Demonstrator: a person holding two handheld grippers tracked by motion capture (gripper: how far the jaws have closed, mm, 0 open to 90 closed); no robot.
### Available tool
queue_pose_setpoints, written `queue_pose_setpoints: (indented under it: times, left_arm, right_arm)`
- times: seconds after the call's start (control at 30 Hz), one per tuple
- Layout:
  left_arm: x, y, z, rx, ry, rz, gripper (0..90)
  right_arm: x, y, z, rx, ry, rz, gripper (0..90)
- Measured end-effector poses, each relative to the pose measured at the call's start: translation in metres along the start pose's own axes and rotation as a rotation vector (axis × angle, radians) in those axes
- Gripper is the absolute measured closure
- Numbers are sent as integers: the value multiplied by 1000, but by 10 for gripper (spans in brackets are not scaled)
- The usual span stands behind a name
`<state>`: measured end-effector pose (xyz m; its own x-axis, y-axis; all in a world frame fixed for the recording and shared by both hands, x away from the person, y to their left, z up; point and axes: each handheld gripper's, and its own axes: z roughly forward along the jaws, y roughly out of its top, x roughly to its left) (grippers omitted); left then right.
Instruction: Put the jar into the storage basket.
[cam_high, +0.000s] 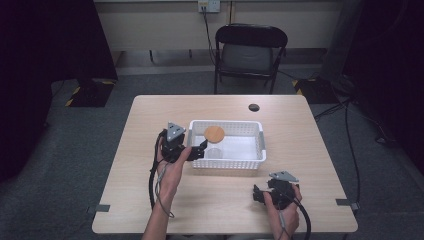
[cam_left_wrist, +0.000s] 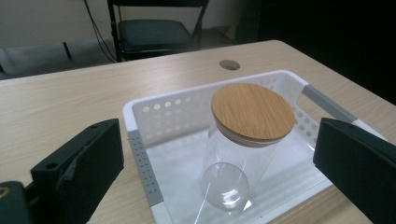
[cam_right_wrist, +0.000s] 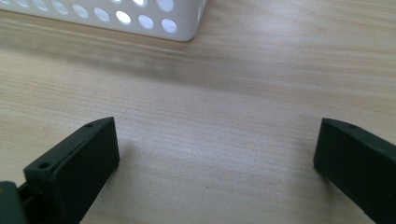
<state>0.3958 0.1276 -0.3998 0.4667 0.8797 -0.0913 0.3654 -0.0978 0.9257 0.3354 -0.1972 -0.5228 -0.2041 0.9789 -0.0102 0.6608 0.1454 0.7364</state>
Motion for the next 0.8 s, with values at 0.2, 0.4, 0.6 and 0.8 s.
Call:
queue_pose_setpoints:
  times: [0.2,0.4,0.6,0.8]
  left_arm:
    - [-1,2,-16,-31,7,-13,16]
    - [-4,-3,-26,-35,7,-7,16]
    - [-7,-10,-37,-19,-2,-25,17]
    - [-10,-19,-48,-24,-10,-30,17]
  right_arm:
    - [0,0,0,0,0,0,0]
    - [0,0,0,0,0,0,0]
    - [0,0,0,0,0,0,0]
    - [0,0,0,0,0,0,0]
